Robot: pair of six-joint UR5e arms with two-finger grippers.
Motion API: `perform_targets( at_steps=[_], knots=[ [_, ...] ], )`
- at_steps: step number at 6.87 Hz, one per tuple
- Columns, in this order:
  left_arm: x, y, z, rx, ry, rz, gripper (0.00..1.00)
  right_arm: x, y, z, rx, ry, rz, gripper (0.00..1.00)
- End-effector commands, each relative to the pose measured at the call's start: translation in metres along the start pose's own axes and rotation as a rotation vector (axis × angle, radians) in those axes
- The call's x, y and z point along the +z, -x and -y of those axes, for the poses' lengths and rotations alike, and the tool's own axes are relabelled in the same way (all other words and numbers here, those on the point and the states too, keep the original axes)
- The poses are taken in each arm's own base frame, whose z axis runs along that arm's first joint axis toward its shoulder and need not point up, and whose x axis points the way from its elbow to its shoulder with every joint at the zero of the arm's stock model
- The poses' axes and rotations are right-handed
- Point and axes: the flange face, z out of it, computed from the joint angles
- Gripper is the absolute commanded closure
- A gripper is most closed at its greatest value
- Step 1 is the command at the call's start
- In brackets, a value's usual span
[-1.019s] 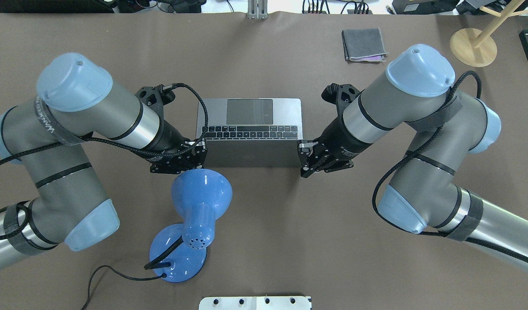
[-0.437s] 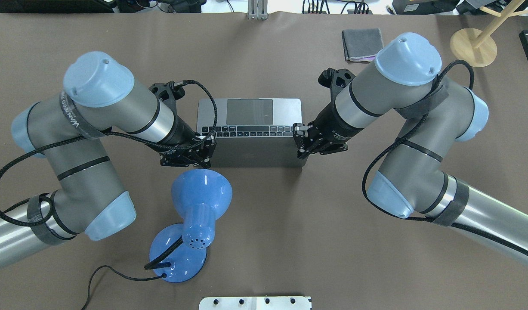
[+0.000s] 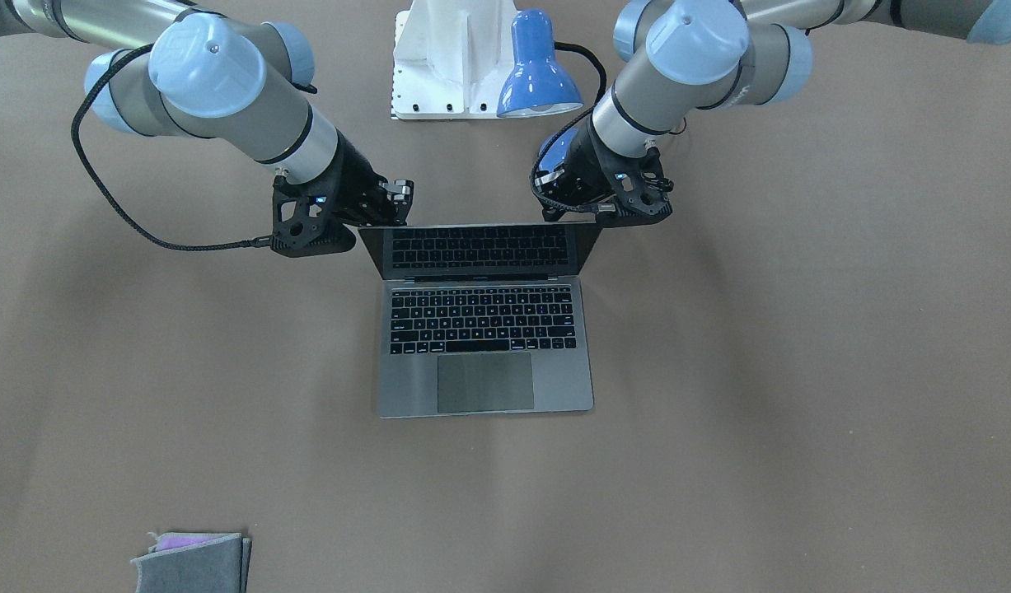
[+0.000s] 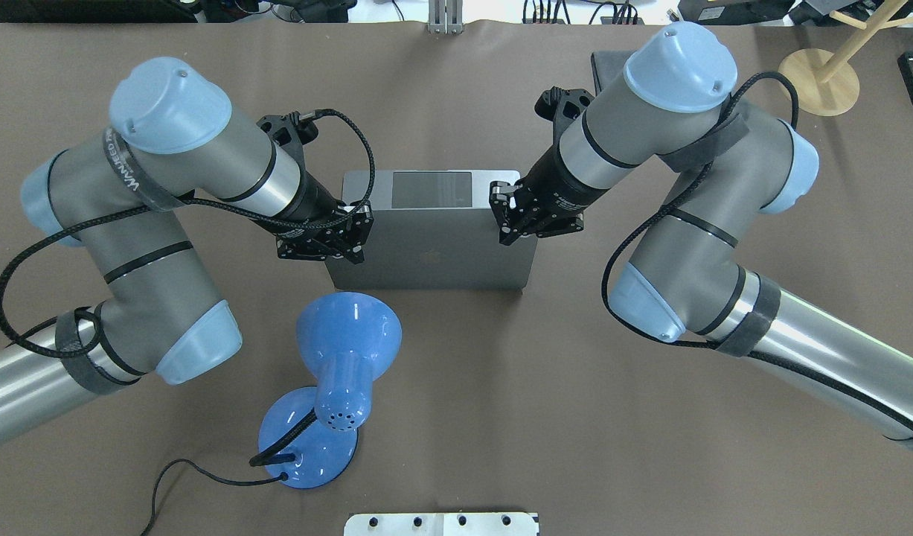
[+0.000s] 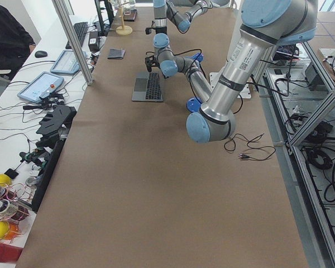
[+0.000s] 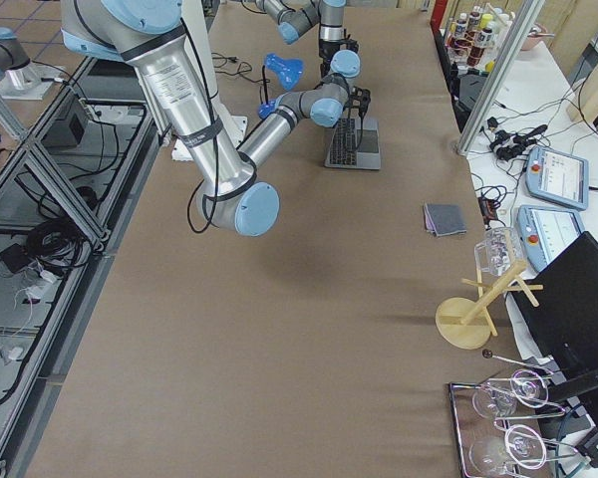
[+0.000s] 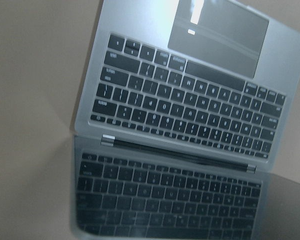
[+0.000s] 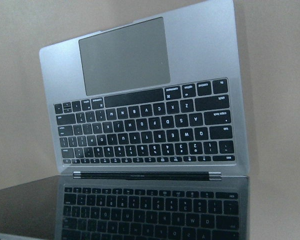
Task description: Close laptop
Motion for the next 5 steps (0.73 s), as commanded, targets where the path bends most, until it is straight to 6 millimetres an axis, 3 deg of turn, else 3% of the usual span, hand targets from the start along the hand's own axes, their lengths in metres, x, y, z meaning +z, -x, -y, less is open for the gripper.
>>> perform_targets(
  at_steps=[1,2,3,4,5],
  knots=[
    [0.012,-0.012,0.027,-0.008,-0.017,0.015,1.0,0.007,0.012,0.037,0.02,-0.046,-0.012,1.0],
    [0.038,-0.022,0.053,0.015,-0.051,-0.018,1.0,0.015,0.018,0.054,0.029,-0.068,-0.024,1.0],
    [0.061,-0.018,0.08,0.015,-0.109,-0.017,1.0,0.028,0.015,0.068,0.027,-0.088,-0.026,1.0],
    [0.067,-0.015,0.098,0.006,-0.126,-0.015,1.0,0.044,0.007,0.083,0.026,-0.11,-0.03,1.0],
    [0.072,-0.025,0.108,0.0,-0.131,-0.009,1.0,0.06,0.005,0.097,0.023,-0.117,-0.029,1.0]
  ],
)
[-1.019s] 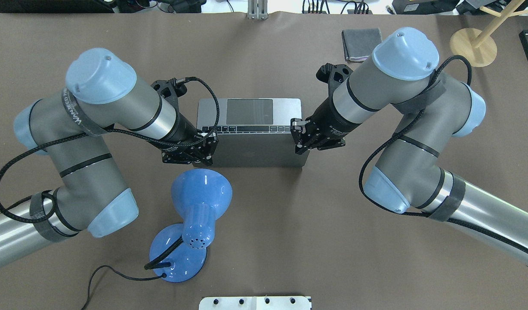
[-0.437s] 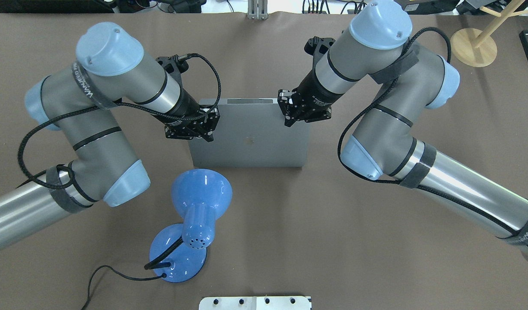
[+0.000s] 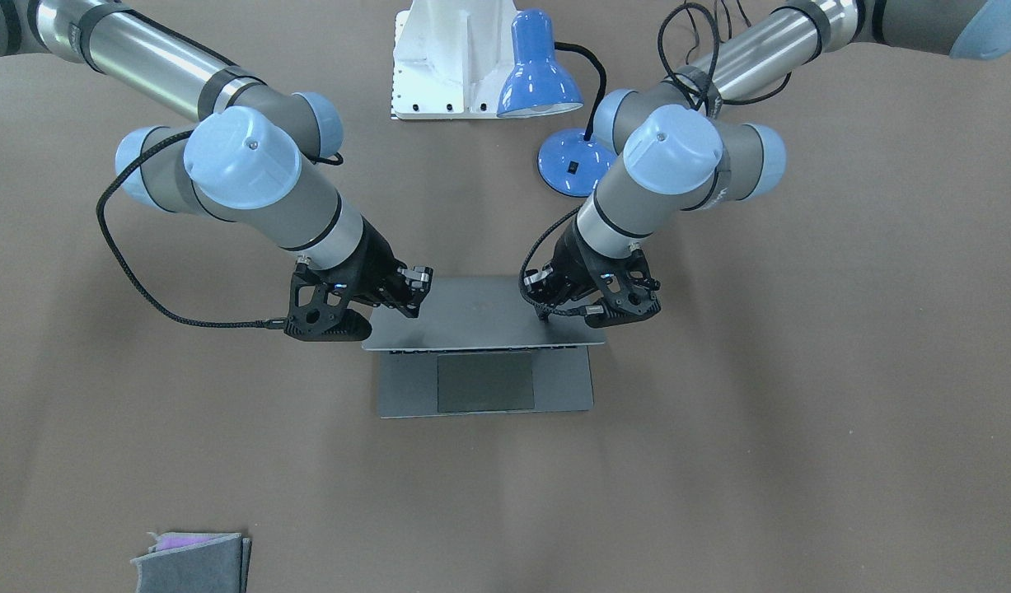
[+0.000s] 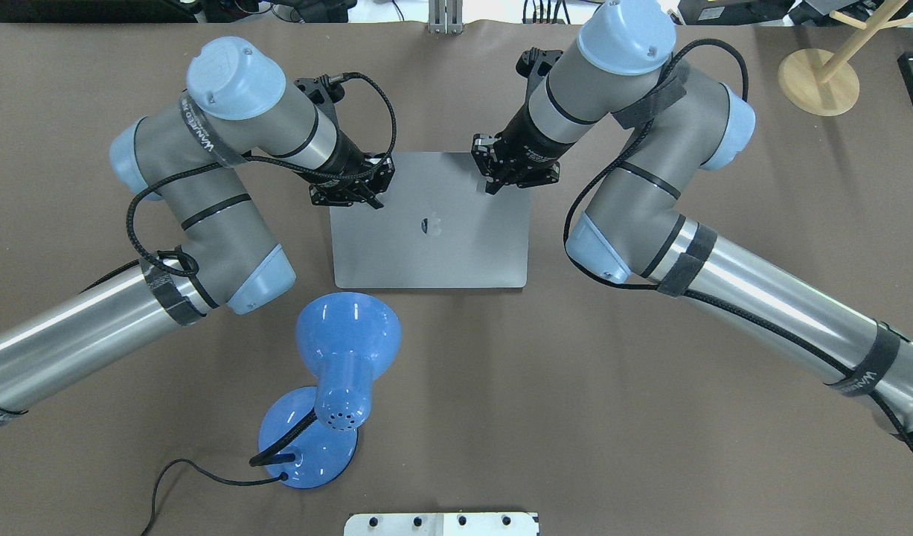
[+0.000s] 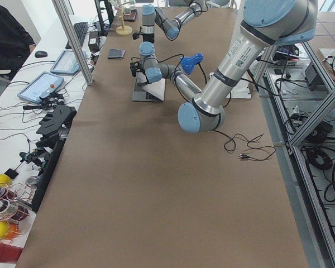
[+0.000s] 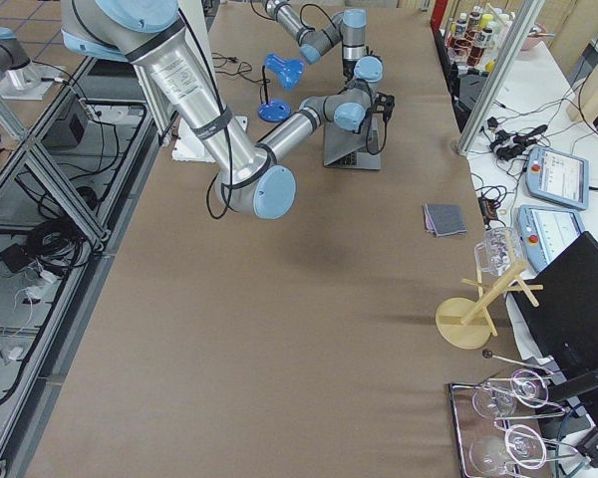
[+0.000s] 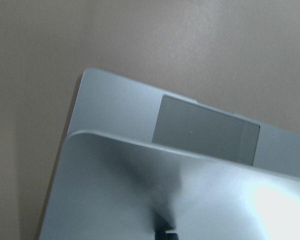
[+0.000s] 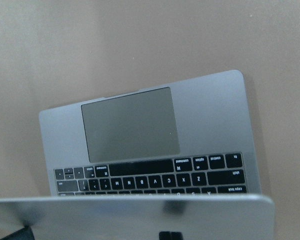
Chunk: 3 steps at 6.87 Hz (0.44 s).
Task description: Close laptop
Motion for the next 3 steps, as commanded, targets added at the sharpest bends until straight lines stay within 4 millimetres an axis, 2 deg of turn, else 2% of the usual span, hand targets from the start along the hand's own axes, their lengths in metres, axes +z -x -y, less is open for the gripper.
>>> perform_targets(
  at_steps=[1,2,3],
  knots=[
    [0.017,-0.01,0.023,-0.003,-0.046,0.019,1.0,0.045,0.005,0.032,0.007,-0.041,-0.031,1.0],
    [0.023,-0.01,0.027,0.001,-0.047,0.03,1.0,0.071,0.012,0.039,-0.005,-0.05,-0.03,1.0],
    [0.028,-0.009,0.028,-0.003,-0.044,0.039,1.0,0.082,0.008,0.04,-0.002,-0.048,-0.044,1.0]
  ],
)
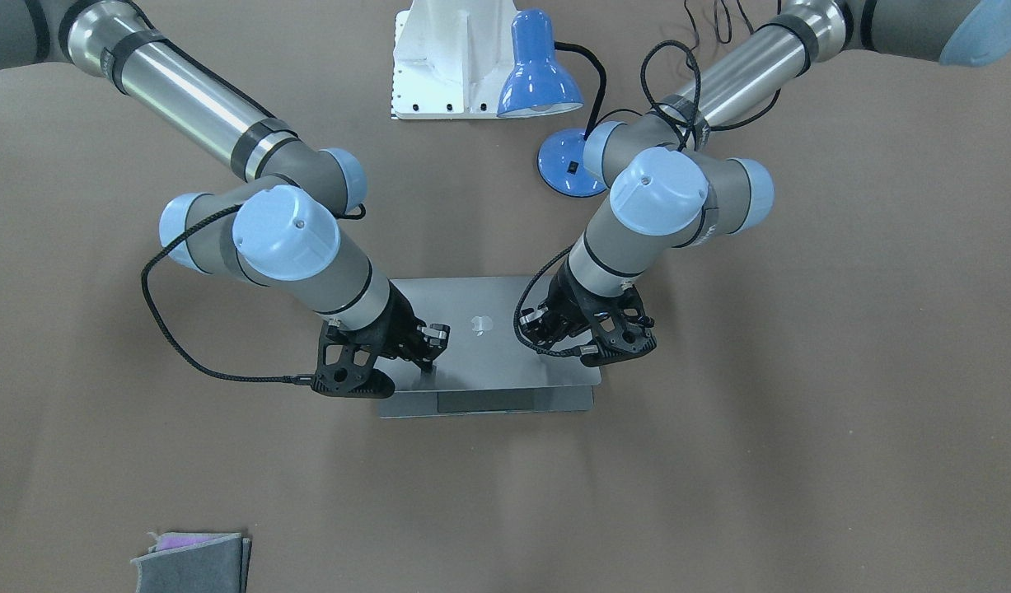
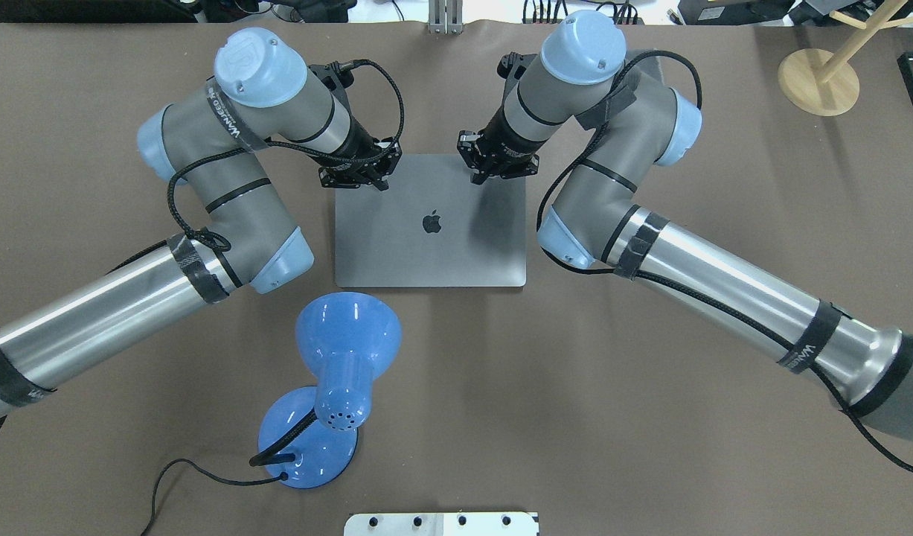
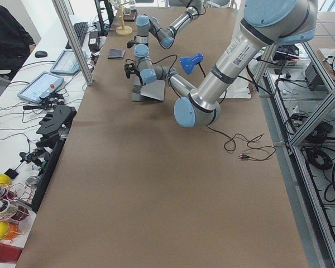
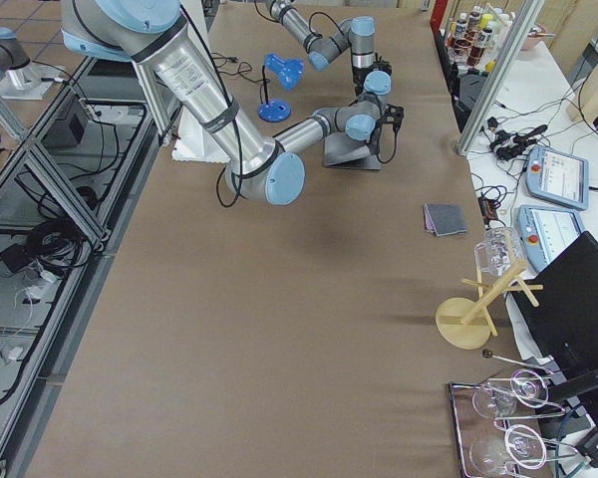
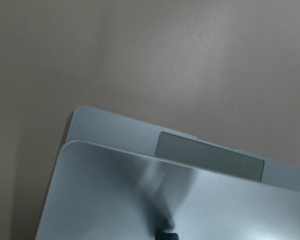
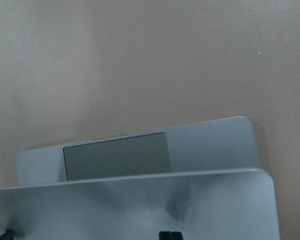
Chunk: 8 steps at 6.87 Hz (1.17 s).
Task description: Close laptop
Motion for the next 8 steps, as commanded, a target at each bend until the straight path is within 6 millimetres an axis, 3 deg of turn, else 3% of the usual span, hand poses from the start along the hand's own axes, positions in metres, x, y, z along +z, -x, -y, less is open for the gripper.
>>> perform_targets(
  at_steps=[1,4,6,8],
  knots=[
    [0.021,-0.001,0.014,0.015,-0.028,0.011,1.0,0.024,-0.001,0.004,0.0,-0.012,-0.022,1.0],
    [0.035,0.007,0.024,0.023,-0.074,0.032,1.0,0.025,0.001,0.005,-0.003,-0.015,-0.022,1.0],
    [0.055,0.016,0.019,0.033,-0.121,0.051,1.0,0.016,0.006,0.01,-0.011,-0.025,0.003,1.0],
    [0.054,0.016,0.018,0.033,-0.122,0.049,1.0,0.002,0.006,0.022,0.002,-0.035,0.015,1.0]
  ],
)
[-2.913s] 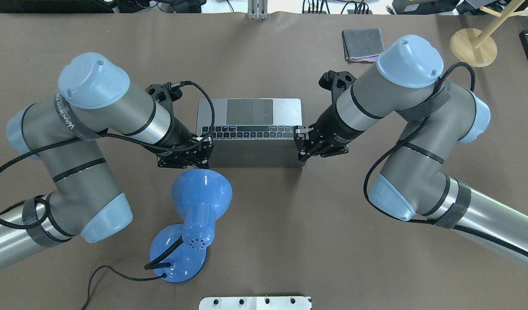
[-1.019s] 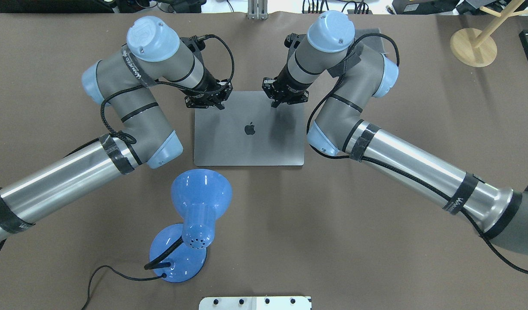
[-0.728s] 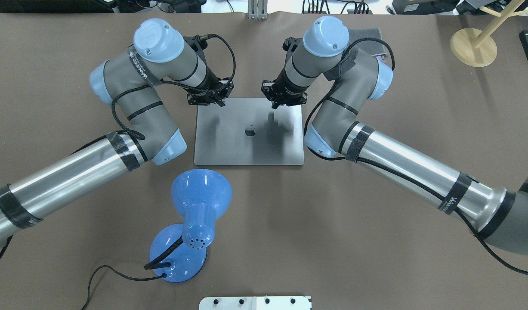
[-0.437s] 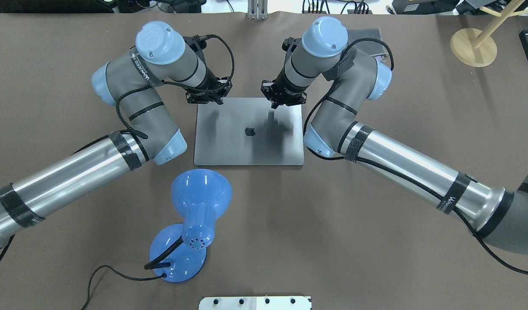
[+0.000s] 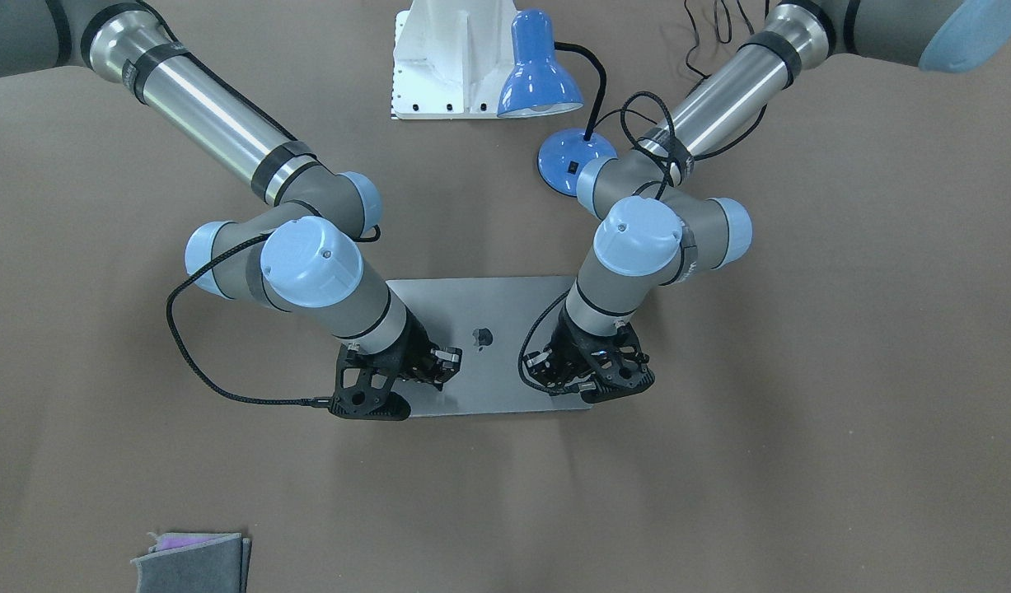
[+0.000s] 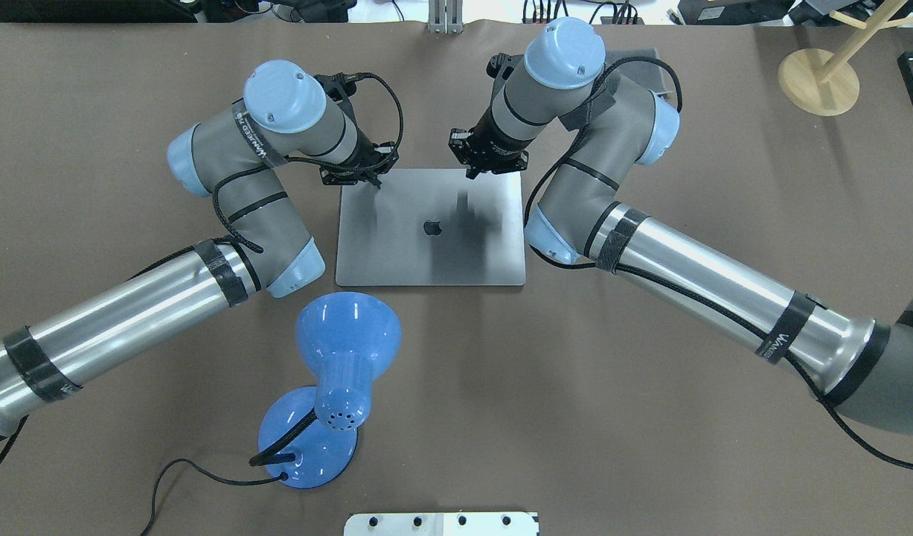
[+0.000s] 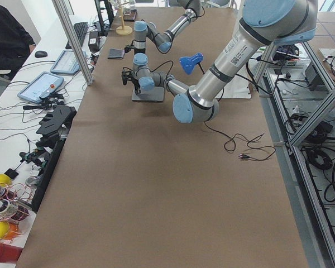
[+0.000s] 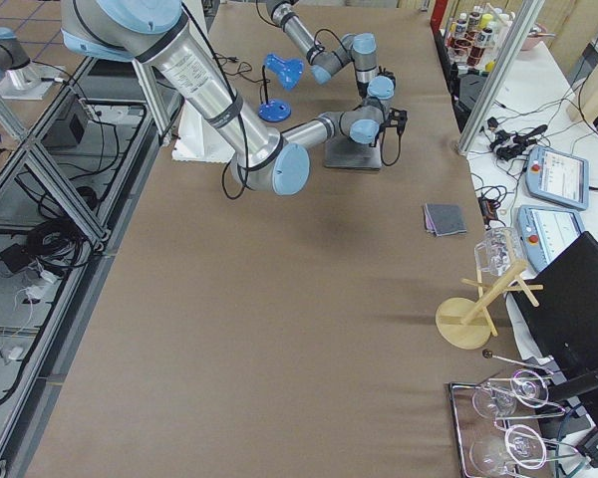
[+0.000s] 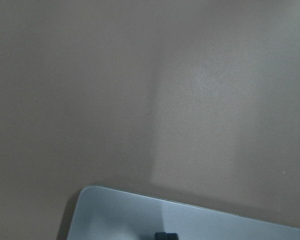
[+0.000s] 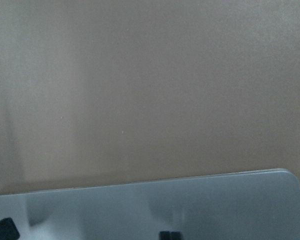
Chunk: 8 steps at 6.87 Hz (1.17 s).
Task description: Close laptop
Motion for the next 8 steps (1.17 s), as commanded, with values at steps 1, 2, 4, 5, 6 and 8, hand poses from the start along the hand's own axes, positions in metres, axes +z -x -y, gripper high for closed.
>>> perform_targets(
  at_steps=[1,2,4,5,6,8],
  knots=[
    [-0.006,-0.006,0.001,0.0,-0.004,-0.014,0.74,-0.016,-0.002,0.016,0.016,-0.014,0.01,0.09],
    [-0.012,-0.004,0.011,-0.004,-0.015,-0.015,0.06,-0.038,-0.008,0.036,0.026,-0.02,0.023,0.0],
    [-0.085,-0.003,0.064,-0.074,0.045,-0.012,0.02,-0.113,-0.057,0.091,-0.017,0.038,0.071,0.0],
    [-0.117,0.009,0.082,-0.056,0.05,0.01,0.02,-0.136,-0.104,0.106,0.012,0.006,0.032,0.0],
    [-0.142,0.049,0.08,-0.007,0.04,0.025,0.02,-0.171,-0.142,0.119,0.0,-0.024,-0.032,0.0],
    [-0.206,0.12,0.071,0.012,0.004,0.056,0.02,-0.236,-0.239,0.14,-0.236,-0.04,-0.239,0.0]
  ],
)
